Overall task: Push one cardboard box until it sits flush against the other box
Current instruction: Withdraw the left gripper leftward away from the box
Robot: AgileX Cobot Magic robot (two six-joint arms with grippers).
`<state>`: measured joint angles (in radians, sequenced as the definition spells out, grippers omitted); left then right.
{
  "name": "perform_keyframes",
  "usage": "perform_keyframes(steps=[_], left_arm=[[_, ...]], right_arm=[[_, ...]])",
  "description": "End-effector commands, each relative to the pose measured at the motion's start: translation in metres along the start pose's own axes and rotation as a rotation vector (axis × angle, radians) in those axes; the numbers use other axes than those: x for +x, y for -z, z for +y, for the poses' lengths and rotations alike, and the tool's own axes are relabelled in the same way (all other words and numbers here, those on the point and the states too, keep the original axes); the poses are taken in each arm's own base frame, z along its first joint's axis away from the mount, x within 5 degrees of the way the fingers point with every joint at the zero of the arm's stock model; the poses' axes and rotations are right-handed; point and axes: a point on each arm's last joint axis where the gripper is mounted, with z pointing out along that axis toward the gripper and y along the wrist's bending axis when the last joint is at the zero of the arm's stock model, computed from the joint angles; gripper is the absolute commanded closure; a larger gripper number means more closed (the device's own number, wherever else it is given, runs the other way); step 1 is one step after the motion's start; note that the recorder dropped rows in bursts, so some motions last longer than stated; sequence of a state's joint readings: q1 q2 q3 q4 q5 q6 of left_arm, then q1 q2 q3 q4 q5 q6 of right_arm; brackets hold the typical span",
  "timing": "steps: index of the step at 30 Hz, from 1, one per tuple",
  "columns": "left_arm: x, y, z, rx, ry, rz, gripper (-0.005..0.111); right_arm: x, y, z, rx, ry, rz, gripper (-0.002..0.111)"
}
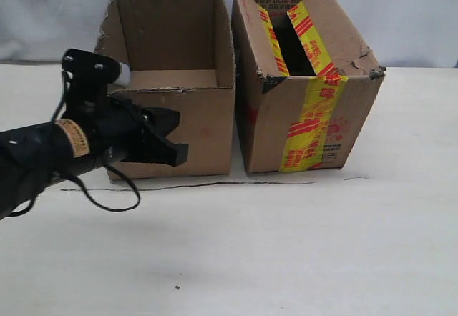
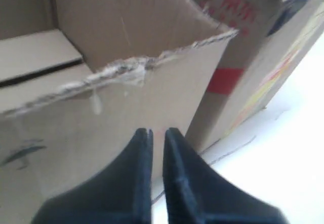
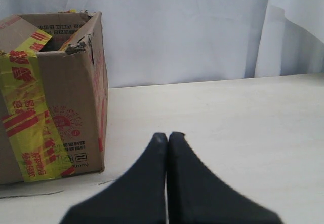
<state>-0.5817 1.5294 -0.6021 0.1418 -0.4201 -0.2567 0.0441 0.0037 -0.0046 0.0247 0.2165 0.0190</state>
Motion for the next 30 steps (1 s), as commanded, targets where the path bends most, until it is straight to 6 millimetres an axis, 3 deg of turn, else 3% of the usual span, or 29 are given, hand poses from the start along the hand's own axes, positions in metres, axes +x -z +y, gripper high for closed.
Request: perform_keyframes(steps=[1, 2, 6, 12, 17, 27, 30], left_arm=[[-0.005, 0.063, -0.005, 0.003, -0.094, -0.092, 0.107], [-0.003, 0.073, -0.005, 0.001, -0.100, -0.106, 0.107], [0.010, 0.144, -0.001, -0.038, -0.174, -0.252, 0.107], [0.043, 0.196, 0.009, -0.137, -0.182, -0.366, 0.107], [0.055, 0.208, 0.011, -0.178, -0.175, -0.390, 0.107], [0.059, 0.208, 0.013, -0.191, -0.124, -0.354, 0.107], [0.055, 0.205, 0.018, -0.225, -0.038, -0.371, 0.107]], right_arm=[[0.001, 0.000, 0.000, -0.002, 0.012, -0.002, 0.109], [0.001, 0.000, 0.000, -0.002, 0.012, -0.002, 0.109], [0.001, 0.000, 0.000, -0.002, 0.012, -0.002, 0.109], [0.001, 0.000, 0.000, -0.002, 0.012, -0.002, 0.109], [0.001, 0.000, 0.000, -0.002, 0.012, -0.002, 0.109], [0.001, 0.000, 0.000, -0.002, 0.012, -0.002, 0.109], [0.001, 0.000, 0.000, -0.002, 0.012, -0.002, 0.109]])
